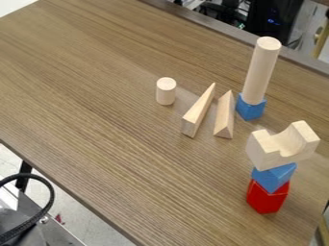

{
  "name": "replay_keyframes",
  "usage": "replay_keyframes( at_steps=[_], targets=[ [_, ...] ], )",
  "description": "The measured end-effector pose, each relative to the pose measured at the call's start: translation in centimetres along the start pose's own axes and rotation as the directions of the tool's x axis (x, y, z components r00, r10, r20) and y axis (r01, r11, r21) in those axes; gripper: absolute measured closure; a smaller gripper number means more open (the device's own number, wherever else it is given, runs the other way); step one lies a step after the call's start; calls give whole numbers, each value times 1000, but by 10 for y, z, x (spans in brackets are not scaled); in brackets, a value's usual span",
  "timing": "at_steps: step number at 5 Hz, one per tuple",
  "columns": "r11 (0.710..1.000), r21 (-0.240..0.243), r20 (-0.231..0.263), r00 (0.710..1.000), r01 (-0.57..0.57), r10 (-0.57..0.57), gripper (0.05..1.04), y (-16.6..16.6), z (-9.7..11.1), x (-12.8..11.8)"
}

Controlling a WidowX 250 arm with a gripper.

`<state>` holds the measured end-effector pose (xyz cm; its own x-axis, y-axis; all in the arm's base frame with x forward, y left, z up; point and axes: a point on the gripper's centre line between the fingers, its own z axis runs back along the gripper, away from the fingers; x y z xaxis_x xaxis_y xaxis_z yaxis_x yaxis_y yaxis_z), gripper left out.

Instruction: Picked the an arch from right side to the left side on the cylinder

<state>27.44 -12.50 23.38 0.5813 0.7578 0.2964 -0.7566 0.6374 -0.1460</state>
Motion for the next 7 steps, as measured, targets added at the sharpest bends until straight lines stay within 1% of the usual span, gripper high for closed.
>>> replay_keyframes(
  at_steps=[1,2,3,4,5,6,7],
  targets=[
    [968,-35,-160,955,250,-252,83,19,-15,-27],
    [885,-108,-233,854,453,-465,83,52,-32,-34],
    [844,-162,-186,824,511,-535,83,66,-40,-32],
    [847,-156,-149,836,508,-528,83,71,-48,-25],
    [900,-105,-111,894,423,-434,83,74,-58,-26],
    [937,-9,-79,934,348,-348,83,70,-67,-34],
    [969,58,-56,970,241,-238,83,65,-68,-37]
  ],
)
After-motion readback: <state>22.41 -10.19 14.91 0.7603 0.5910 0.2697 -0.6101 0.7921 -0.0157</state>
